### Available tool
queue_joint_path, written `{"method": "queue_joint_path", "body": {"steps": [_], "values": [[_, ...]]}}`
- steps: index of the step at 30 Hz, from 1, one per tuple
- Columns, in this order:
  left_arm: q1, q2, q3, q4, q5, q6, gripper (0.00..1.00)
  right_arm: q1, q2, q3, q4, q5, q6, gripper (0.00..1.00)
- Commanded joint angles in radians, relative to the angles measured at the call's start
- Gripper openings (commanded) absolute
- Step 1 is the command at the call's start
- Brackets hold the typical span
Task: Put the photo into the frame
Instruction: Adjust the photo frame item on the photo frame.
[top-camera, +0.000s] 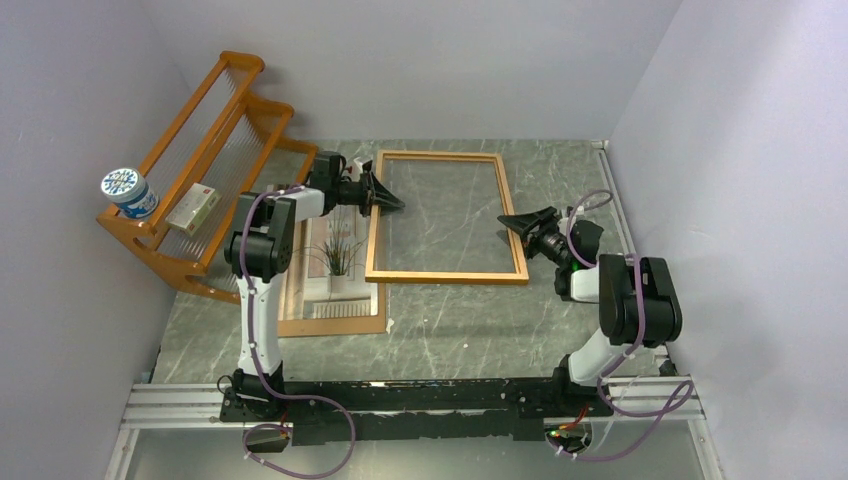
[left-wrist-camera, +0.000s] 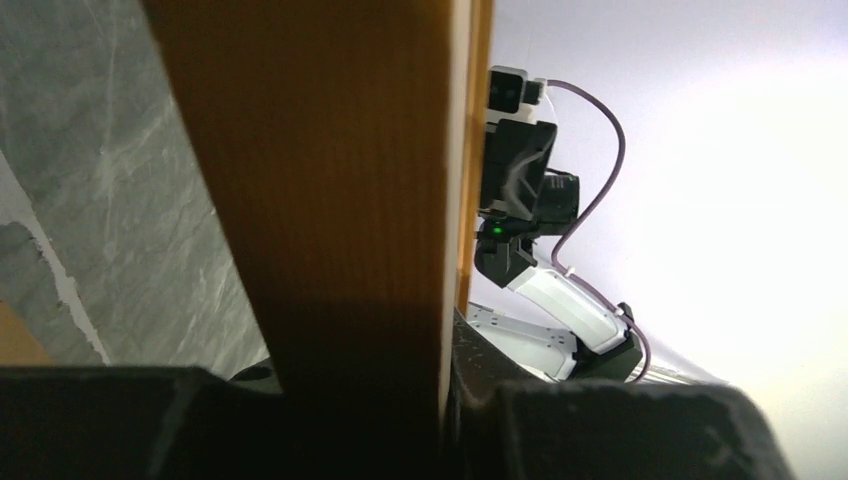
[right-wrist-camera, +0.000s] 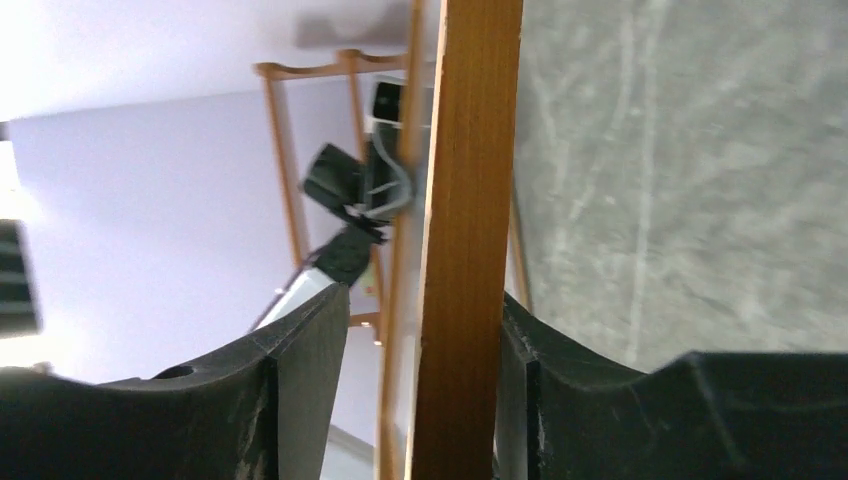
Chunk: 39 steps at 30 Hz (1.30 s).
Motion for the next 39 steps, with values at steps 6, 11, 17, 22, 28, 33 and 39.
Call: {"method": "queue_joint_path", "body": {"steps": [6, 11, 17, 22, 28, 33, 39], "values": [[-0.033, -0.069, 0.057, -0.151, -0.024, 0.189, 0.27, 0.015, 0.166, -0.038, 0.755, -0.063, 0.384, 0.52], [-0.033, -0.06, 0.102, -0.347, -0.089, 0.318, 0.3, 0.017, 0.133, -0.033, 0.744, -0.059, 0.363, 0.63], [-0.033, -0.025, 0.155, -0.508, -0.149, 0.394, 0.38, 0.019, 0.1, 0.005, 0.727, -0.075, 0.361, 0.51], [-0.033, -0.02, 0.159, -0.512, -0.153, 0.393, 0.47, 0.027, 0.11, 0.014, 0.784, -0.084, 0.382, 0.38], [-0.033, -0.008, 0.16, -0.522, -0.159, 0.394, 0.57, 0.03, 0.095, 0.006, 0.695, -0.085, 0.314, 0.71], [-0.033, -0.001, 0.171, -0.573, -0.193, 0.43, 0.59, 0.034, 0.0, 0.039, 0.299, -0.084, 0.107, 0.73], [-0.033, 0.002, 0.19, -0.633, -0.272, 0.473, 0.66, 0.041, -0.076, 0.082, -0.035, -0.073, -0.139, 0.53]]}}
